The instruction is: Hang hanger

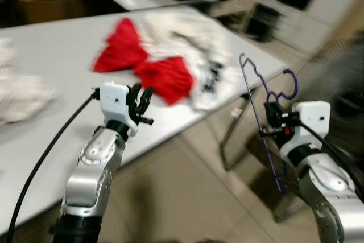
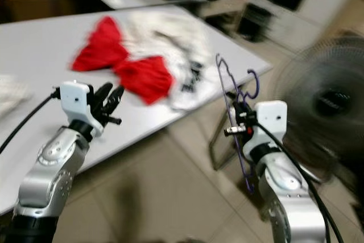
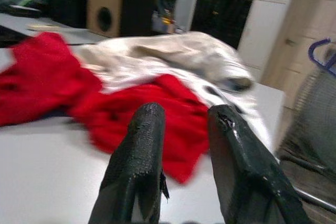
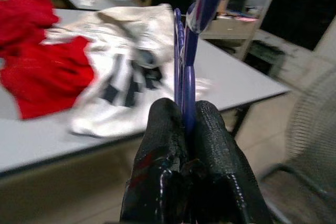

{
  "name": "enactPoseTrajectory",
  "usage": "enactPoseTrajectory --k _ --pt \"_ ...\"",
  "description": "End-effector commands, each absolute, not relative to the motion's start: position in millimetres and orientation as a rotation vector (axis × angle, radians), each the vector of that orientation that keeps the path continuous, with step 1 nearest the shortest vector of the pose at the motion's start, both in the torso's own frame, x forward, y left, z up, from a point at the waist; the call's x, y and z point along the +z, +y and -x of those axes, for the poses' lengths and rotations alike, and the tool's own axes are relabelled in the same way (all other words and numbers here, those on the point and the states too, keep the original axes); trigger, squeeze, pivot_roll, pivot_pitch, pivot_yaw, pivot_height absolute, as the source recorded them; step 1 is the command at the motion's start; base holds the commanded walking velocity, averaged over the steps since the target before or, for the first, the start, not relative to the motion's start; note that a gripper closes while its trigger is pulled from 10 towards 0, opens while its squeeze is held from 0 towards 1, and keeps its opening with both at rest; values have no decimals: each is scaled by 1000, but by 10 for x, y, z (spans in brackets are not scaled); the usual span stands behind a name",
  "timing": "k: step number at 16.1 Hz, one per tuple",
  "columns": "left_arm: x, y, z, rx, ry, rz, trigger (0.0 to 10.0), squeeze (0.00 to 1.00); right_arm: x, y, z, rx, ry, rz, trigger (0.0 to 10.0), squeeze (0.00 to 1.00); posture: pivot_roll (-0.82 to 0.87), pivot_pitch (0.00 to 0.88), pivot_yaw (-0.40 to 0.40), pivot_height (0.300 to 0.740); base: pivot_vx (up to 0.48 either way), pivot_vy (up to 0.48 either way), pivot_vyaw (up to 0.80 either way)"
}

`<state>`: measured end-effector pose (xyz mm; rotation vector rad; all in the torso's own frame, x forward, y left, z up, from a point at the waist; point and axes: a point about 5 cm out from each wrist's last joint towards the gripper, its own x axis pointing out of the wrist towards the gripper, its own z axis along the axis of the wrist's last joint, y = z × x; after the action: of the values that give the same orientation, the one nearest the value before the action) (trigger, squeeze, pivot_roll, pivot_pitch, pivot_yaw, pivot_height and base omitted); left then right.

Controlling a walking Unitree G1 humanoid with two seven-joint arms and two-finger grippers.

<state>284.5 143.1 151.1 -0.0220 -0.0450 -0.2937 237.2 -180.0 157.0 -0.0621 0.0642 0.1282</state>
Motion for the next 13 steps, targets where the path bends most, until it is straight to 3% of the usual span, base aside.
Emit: enactPoseTrajectory --k 1,4,6,7,10,11,12,13 --pt "1512 1334 -2855 -314 -49 21 10000 0 1538 -1900 -2359 88 78 94 10000 0 -6 0 -106 740 0 -281 -781" --pt "1485 1323 -2858 -331 -38 7 10000 0 1501 -1929 -2323 77 94 56 10000 0 -11 0 -99 740 0 0 -658" --pt "1444 1306 -2859 -363 -14 0 10000 0 1478 -1917 -2303 78 95 45 10000 0 -16 0 -91 740 0 0 0" --pt "1451 1290 -2858 -376 -18 30 10000 455 1474 -1900 -2299 79 93 33 10000 0 -19 0 -86 740 281 0 0" --pt "1448 1303 -2889 -345 -21 30 10000 486 1474 -1887 -2308 67 83 32 10000 0 -22 0 -85 740 364 0 0" --pt "1443 1311 -2895 -339 -18 41 10000 663 1476 -1886 -2311 68 82 32 10000 0 -23 0 -85 740 428 0 0" --pt "1425 1343 -2907 -315 -2 70 10000 1000 1481 -1889 -2317 70 80 36 10000 0 -24 0 -87 740 454 0 0" --pt "1427 1364 -2916 -301 0 80 10000 1000 1488 -1900 -2324 68 76 40 10000 0 -24 0 -90 740 469 0 0"
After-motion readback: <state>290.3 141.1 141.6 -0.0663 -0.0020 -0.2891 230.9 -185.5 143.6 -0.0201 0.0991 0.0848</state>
